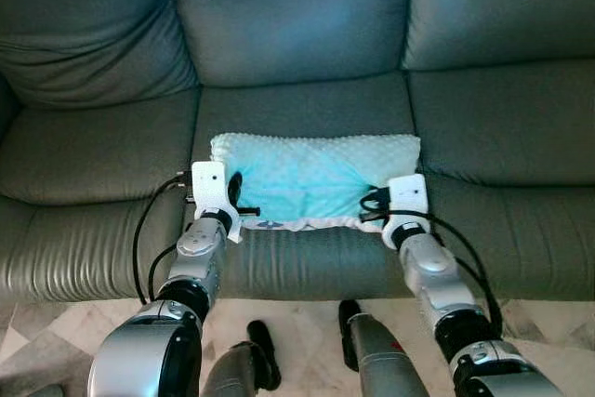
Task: Move the pillow to the sofa
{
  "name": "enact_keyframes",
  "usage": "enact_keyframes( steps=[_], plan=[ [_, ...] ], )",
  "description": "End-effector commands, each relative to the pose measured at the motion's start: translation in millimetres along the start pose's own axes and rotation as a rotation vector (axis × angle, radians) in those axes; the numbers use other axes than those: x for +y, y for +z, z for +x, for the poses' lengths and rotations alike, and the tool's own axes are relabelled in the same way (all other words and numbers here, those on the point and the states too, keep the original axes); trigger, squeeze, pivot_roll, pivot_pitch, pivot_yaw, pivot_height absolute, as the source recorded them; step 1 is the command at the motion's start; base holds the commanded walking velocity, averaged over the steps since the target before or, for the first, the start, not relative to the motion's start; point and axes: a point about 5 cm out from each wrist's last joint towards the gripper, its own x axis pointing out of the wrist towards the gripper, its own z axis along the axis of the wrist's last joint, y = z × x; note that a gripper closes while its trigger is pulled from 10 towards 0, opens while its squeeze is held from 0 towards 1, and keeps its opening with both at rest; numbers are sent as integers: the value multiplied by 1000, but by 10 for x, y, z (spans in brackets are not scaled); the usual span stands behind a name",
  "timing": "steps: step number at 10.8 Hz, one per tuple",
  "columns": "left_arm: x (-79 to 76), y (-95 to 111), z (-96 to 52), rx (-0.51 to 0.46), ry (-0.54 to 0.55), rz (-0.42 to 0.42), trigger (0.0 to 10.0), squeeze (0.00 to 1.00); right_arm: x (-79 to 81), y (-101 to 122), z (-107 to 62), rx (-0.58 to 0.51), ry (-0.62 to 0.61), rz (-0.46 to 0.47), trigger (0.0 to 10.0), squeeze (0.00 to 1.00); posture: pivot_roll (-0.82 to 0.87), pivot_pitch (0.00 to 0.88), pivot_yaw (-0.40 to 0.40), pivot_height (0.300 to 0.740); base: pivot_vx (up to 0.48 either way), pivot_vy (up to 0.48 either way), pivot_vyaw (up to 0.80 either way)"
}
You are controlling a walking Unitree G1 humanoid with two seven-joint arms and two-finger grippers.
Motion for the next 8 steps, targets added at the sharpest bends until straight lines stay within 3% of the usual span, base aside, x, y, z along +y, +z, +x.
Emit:
enact_keyframes(
  steps=[1,2,3,4,5,8],
  plan=[
    [74,-185,-78,68,24,-3,10000,753,141,-173,-73,47,47,12,10000,157,-275,454,143,740,0,0,0],
    [72,-211,-90,75,26,-5,10000,863,132,-199,-88,53,46,6,10000,4,-273,453,143,740,0,0,0],
    [62,-231,-102,73,15,-30,10000,1000,117,-224,-103,60,44,3,10000,0,-272,453,143,740,0,0,0],
    [69,-257,-115,81,25,-22,10000,1000,107,-239,-114,63,47,4,10000,776,-271,450,144,740,0,0,0],
    [66,-279,-126,86,24,-20,10000,1000,94,-246,-121,64,45,1,10000,1000,-269,448,144,740,0,0,0],
    [98,-356,-171,104,35,-27,10000,1000,47,-263,-133,69,27,-21,10000,1000,-264,443,140,740,0,0,0]
  ],
)
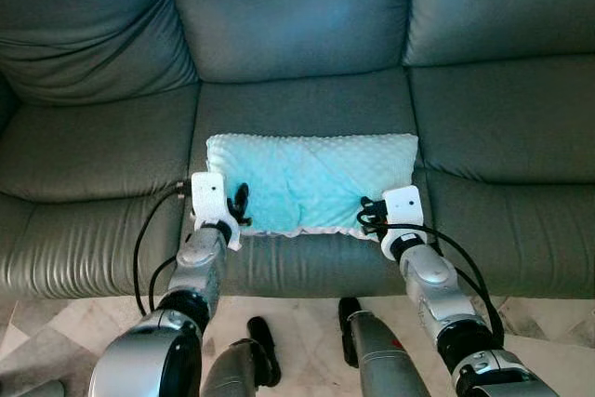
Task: Move the pillow to the sofa
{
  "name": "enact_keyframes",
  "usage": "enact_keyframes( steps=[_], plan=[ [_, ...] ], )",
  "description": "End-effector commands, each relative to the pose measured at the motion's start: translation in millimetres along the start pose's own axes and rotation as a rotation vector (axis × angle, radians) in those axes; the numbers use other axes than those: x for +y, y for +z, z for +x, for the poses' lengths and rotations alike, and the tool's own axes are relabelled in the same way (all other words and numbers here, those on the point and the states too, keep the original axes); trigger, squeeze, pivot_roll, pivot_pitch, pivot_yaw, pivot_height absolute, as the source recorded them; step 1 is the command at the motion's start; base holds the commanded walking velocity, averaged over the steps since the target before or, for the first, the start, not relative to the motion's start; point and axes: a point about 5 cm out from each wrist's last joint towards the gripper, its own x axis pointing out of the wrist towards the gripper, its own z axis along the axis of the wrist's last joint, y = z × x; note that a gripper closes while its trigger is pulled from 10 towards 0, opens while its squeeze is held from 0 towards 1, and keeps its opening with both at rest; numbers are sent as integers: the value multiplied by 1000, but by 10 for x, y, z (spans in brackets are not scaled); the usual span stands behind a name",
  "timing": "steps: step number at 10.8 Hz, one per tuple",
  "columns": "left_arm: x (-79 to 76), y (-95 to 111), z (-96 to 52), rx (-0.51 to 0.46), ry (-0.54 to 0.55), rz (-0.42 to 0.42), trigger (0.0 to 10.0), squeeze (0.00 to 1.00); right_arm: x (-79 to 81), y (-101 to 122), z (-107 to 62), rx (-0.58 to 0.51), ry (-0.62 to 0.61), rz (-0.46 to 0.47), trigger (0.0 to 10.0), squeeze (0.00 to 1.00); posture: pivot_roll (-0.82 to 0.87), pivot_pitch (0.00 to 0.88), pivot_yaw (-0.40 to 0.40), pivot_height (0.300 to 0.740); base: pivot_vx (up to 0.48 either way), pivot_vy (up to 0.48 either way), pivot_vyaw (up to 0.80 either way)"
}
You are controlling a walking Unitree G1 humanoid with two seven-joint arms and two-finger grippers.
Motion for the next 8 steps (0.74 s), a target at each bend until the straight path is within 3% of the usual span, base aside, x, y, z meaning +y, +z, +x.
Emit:
enact_keyframes(
  steps=[1,4,8],
  plan=[
    [85,-185,-86,59,25,-4,10000,1000,68,-156,-66,47,14,5,10000,1000,-264,441,143,740,0,0,0],
    [111,-254,-126,73,32,-4,10000,1000,-8,-164,-96,41,-9,-19,10000,1000,-265,439,144,740,0,0,0],
    [148,-301,-161,77,40,-19,10000,1000,21,-132,-103,15,-1,-47,10000,1000,-261,439,139,740,0,0,0]
  ],
)
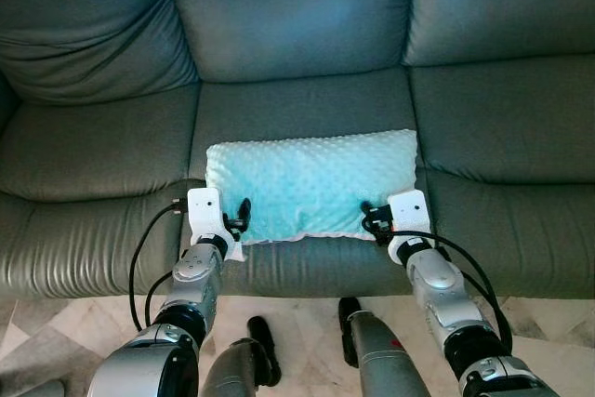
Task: Move the pillow to the sofa
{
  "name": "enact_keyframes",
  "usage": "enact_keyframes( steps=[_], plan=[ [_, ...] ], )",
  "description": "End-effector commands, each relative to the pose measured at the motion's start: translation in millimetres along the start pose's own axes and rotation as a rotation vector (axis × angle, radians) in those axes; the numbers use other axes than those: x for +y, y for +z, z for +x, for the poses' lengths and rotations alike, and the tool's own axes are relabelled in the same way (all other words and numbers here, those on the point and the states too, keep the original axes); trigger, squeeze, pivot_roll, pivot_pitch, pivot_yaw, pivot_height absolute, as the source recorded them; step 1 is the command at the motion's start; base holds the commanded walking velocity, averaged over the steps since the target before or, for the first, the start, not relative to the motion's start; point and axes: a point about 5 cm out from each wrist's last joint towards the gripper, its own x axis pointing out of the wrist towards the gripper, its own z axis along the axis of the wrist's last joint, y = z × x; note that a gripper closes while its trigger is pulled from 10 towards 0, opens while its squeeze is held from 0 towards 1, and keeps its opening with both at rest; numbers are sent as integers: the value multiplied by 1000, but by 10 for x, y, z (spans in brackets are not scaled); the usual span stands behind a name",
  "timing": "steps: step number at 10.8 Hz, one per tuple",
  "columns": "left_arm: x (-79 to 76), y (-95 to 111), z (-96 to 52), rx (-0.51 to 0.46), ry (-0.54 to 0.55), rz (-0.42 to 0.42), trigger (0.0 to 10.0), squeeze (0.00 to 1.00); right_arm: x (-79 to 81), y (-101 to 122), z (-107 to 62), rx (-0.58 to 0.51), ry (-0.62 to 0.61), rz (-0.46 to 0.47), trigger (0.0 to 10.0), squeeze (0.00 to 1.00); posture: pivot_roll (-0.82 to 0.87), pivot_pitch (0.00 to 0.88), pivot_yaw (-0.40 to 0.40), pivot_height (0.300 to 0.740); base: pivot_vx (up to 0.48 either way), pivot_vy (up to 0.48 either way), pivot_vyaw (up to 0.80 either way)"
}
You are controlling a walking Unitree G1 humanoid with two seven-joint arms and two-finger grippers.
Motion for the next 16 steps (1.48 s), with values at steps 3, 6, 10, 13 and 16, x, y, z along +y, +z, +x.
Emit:
enact_keyframes(
  steps=[3,6,10,13,16],
  plan=[
    [120,-155,-107,11,12,-19,10000,1000,7,-31,-67,-9,-13,-40,10000,1000,-263,428,136,740,0,0,0],
    [169,-130,-142,-47,27,-51,10000,1000,-9,1,-93,-19,-31,-38,10000,1000,-260,410,129,740,0,0,0],
    [305,-77,-268,-152,22,-30,10000,1000,244,160,-148,-55,-30,18,10000,1000,-252,355,129,740,0,0,0],
    [507,81,-445,-258,75,-12,10000,1000,345,397,-173,-129,25,42,10000,1000,-244,268,118,740,0,0,0],
    [654,160,-832,-352,252,75,10000,1000,498,619,-84,-203,208,88,10000,1000,-213,149,67,740,0,0,0]
  ],
)
